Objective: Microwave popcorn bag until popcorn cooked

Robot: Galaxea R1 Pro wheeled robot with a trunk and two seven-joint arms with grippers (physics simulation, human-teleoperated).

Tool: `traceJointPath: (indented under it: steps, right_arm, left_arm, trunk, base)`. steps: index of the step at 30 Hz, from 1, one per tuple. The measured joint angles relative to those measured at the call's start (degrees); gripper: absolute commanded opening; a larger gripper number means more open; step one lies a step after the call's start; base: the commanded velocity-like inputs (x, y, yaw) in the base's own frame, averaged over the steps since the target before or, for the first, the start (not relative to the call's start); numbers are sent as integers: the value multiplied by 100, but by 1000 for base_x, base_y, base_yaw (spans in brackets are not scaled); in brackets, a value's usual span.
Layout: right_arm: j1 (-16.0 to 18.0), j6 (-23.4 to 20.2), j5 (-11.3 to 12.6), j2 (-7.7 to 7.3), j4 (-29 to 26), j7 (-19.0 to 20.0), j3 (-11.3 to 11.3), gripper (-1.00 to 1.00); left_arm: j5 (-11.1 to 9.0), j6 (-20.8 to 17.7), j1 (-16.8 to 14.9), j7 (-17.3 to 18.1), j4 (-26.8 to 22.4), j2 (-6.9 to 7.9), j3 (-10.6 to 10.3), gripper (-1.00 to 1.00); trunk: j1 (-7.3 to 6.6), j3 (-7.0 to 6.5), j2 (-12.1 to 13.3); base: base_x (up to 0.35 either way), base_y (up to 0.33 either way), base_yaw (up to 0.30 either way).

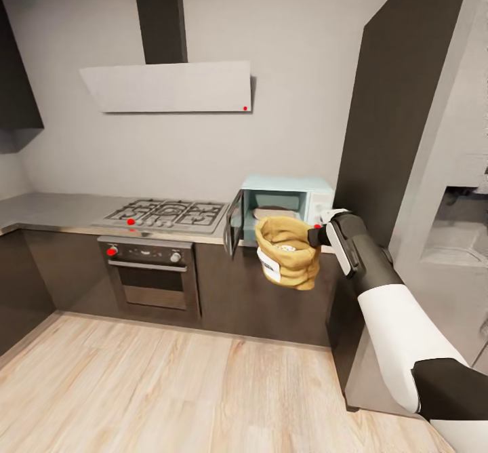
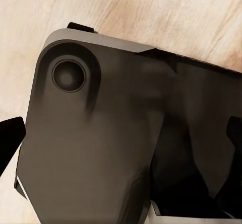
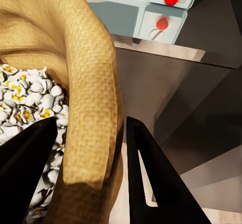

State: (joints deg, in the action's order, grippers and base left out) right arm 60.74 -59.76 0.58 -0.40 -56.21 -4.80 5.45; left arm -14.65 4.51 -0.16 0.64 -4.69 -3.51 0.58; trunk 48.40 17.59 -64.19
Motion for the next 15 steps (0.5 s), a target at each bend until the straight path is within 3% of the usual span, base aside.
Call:
traceJointPath:
  steps: [10, 15]
  right_arm:
    - [-2, 0, 0, 0, 0, 0, 0, -100]
    - [-3, 0, 1, 0, 0, 1, 0, -100]
  left_arm:
    - [1, 0, 0, -3, -5, -1, 0, 100]
    - [0, 0, 0, 0, 3, 0, 0, 100]
  trunk:
    - [0, 0, 0]
    - [-3, 0, -1]
  base:
    - [7, 0, -2]
    - [243, 0, 0]
